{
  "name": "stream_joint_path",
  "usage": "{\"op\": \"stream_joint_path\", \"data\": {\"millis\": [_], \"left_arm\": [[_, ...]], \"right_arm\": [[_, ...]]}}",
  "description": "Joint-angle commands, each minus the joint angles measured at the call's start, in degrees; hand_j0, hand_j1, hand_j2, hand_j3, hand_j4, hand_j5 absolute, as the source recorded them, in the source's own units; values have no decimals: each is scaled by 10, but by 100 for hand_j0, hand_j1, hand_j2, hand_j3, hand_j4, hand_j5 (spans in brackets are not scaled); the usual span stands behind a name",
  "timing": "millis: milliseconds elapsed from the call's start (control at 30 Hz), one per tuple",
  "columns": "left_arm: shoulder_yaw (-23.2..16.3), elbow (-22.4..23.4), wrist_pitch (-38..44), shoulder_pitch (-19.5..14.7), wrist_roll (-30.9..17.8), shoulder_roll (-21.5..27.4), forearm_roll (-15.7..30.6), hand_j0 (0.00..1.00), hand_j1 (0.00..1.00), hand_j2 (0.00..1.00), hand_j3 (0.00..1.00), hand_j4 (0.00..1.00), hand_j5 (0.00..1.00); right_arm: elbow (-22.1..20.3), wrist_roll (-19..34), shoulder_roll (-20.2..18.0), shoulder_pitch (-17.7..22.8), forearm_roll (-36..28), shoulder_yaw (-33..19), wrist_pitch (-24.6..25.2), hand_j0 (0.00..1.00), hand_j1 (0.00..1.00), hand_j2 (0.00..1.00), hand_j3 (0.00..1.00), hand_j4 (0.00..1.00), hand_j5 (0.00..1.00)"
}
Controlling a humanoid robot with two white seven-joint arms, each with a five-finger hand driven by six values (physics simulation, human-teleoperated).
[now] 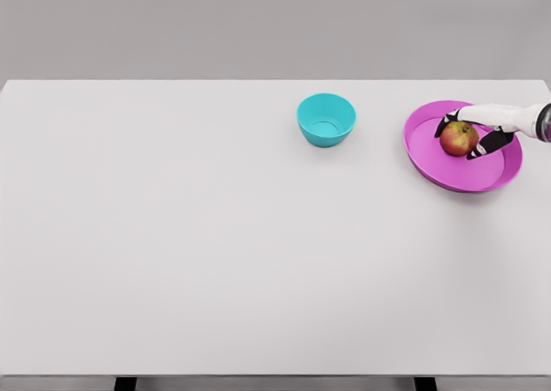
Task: Put the apple from the pink plate into the blue bowl with your right arm
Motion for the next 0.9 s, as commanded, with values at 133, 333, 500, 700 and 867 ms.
{"op": "stream_joint_path", "data": {"millis": [133,333,500,700,867], "left_arm": [[0,0,0,0,-1,0,0,100,100,100,100,100,100],[0,0,0,0,-1,0,0,100,100,100,100,100,100],[0,0,0,0,-1,0,0,100,100,100,100,100,100],[0,0,0,0,-1,0,0,100,100,100,100,100,100],[0,0,0,0,-1,0,0,100,100,100,100,100,100]], "right_arm": [[-6,0,-2,-2,-2,-2,0,48,48,48,48,48,48],[-15,0,-5,-16,-3,-4,-3,46,46,46,46,46,46],[-32,0,-7,-31,-3,-5,-4,46,46,46,46,46,46],[-36,0,22,-55,-3,-4,-1,46,46,46,46,46,46],[-40,0,62,-69,-2,-2,-3,46,46,46,46,46,46]]}}
